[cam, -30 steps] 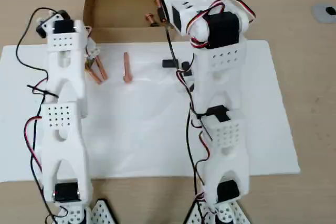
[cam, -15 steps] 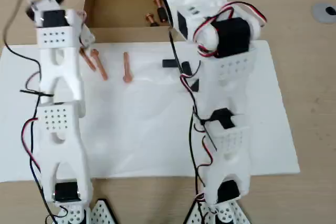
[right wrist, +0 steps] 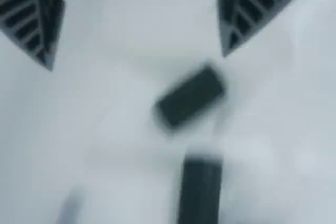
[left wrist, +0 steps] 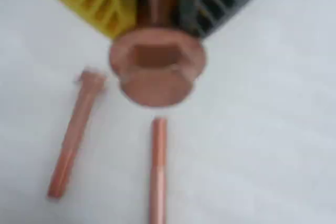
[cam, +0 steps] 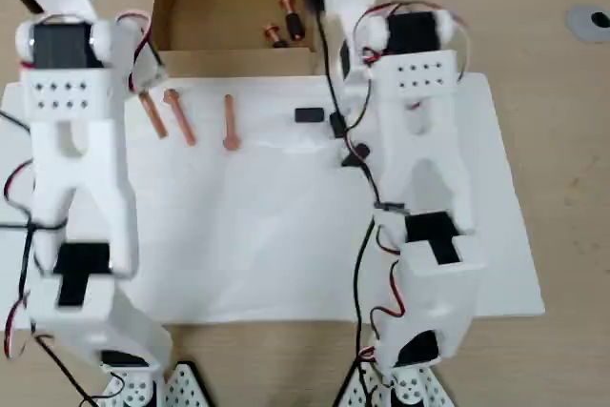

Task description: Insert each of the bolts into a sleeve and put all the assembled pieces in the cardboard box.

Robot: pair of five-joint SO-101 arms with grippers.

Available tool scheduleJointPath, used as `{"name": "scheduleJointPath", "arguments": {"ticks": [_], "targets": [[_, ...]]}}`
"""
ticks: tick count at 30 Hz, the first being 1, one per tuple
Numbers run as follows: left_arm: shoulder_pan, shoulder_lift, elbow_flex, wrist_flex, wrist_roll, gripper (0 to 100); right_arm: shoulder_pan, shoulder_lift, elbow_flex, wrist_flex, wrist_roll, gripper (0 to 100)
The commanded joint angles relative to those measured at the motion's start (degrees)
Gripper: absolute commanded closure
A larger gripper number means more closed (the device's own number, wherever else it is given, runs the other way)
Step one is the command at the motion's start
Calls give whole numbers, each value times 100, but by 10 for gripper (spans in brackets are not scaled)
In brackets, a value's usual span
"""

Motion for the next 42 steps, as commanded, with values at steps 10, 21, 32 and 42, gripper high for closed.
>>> {"name": "scheduleJointPath", "arguments": {"ticks": [10,21,32,42], "targets": [[273,-3415,4352,-2497,-1169,990,207,268,462,79,-1943,756],[695,-6097,6910,-3903,-1811,991,-664,1218,418,79,-3640,756],[695,-7266,7824,-4229,-1820,995,40,1253,453,79,-3895,757],[695,-7275,7824,-4229,-1820,995,242,1516,462,79,-3895,776]]}}
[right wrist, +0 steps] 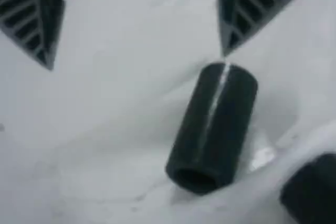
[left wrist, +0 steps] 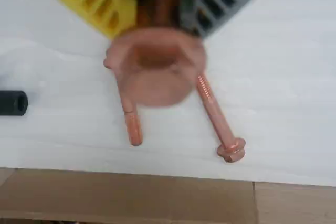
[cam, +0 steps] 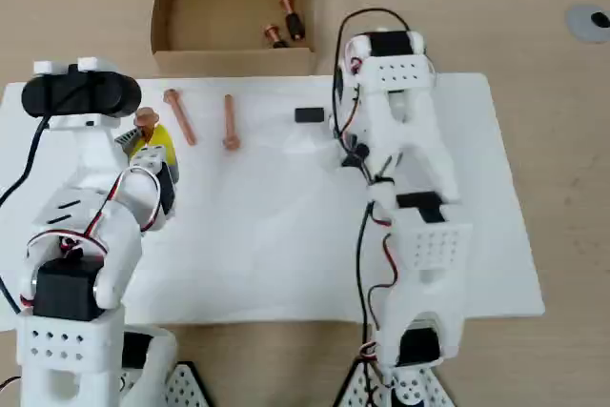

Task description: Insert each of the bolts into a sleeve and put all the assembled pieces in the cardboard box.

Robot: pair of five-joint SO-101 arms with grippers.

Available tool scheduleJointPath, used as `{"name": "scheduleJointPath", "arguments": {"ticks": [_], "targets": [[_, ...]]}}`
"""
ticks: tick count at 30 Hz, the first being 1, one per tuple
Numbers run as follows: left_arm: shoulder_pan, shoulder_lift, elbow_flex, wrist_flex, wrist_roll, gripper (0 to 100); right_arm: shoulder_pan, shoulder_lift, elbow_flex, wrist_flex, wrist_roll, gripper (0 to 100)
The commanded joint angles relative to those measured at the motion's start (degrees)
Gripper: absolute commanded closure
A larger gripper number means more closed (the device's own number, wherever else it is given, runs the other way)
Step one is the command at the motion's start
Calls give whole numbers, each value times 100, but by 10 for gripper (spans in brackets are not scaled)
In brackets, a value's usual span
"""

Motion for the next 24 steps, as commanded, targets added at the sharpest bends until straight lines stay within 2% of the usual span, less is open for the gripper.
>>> {"name": "scheduleJointPath", "arguments": {"ticks": [1,5,12,16,24], "targets": [[70,-136,-35,-123,-53,995,31,110,-4,79,-53,797],[79,-163,-44,26,-53,995,4,382,-22,79,-53,844],[79,-163,-26,35,-53,995,-110,409,-110,70,-9,844],[79,-163,-26,35,-53,995,-391,198,-453,70,290,843],[79,-163,-18,176,-53,995,-611,92,-1095,26,316,843]]}}
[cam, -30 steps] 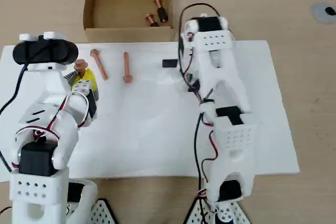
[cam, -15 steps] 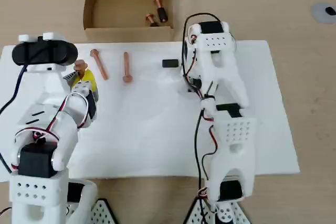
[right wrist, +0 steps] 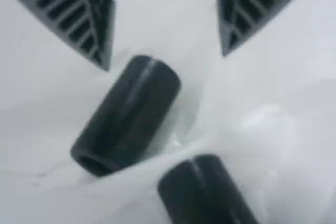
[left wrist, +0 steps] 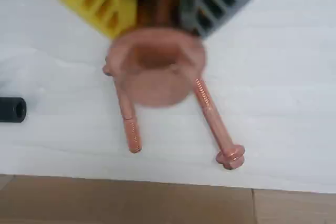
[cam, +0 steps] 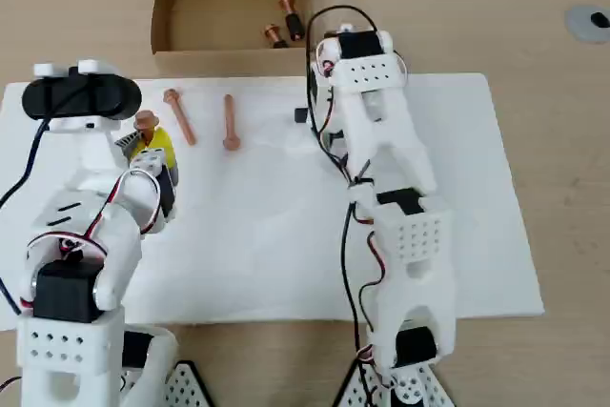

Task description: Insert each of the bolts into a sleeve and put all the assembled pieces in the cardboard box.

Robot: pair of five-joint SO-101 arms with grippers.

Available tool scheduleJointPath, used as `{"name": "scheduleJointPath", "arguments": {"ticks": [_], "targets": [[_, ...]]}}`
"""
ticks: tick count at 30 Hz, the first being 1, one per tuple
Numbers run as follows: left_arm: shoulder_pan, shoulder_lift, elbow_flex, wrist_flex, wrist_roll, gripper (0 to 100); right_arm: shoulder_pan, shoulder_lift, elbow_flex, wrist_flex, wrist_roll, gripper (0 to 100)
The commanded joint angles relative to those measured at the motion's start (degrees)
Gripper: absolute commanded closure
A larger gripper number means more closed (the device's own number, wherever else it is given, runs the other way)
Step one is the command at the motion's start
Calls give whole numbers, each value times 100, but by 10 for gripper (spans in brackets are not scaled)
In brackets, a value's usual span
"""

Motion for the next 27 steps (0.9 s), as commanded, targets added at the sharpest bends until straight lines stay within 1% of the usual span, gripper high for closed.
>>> {"name": "scheduleJointPath", "arguments": {"ticks": [1,8,11,16,23,25,27], "targets": [[79,-110,-18,70,-53,995,-75,-365,-303,-9,62,843],[70,-110,0,97,-62,995,233,391,-338,-53,44,844],[70,-110,0,105,-176,995,382,708,-356,-53,26,844],[70,-110,0,105,-202,995,593,848,-356,-88,26,845],[79,-110,0,105,-202,995,488,857,-321,-360,70,847],[79,-110,0,105,-202,995,453,910,-338,-378,70,871],[79,-110,0,105,-202,995,400,971,-356,-387,79,918]]}}
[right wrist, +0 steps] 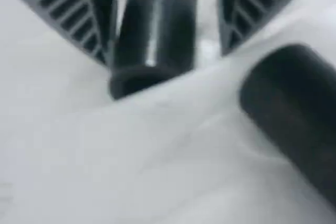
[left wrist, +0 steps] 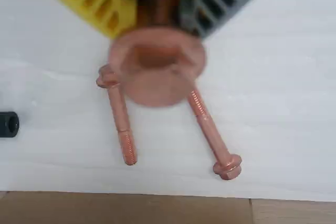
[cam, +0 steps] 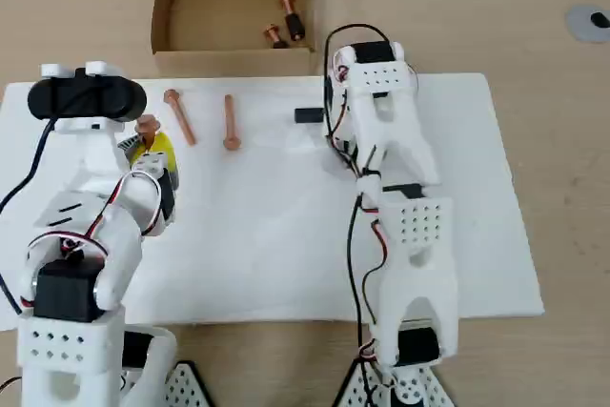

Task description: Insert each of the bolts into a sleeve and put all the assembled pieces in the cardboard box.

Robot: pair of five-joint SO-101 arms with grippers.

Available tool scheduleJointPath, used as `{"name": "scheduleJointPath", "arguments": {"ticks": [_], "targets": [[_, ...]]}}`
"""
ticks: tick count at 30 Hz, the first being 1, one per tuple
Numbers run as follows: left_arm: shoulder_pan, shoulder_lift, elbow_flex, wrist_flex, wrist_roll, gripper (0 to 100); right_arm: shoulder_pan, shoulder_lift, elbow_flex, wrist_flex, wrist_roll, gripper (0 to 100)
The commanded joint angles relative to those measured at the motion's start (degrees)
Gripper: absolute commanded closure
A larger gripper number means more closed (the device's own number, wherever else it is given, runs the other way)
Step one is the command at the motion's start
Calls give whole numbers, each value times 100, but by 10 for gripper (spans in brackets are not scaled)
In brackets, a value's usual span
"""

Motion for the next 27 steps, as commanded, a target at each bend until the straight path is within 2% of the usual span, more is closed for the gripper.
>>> {"name": "scheduleJointPath", "arguments": {"ticks": [1,3,9,14,27], "targets": [[79,-110,-26,0,-44,995,-75,75,-224,-211,105,945],[79,-110,-26,0,-44,995,-127,154,-224,-202,299,993],[79,-110,-26,0,-44,995,-233,127,-338,44,774,988],[79,-110,-26,0,-44,995,-374,-374,-1235,246,1371,988],[53,-382,-88,-123,167,995,-1051,-2264,-3178,246,1881,988]]}}
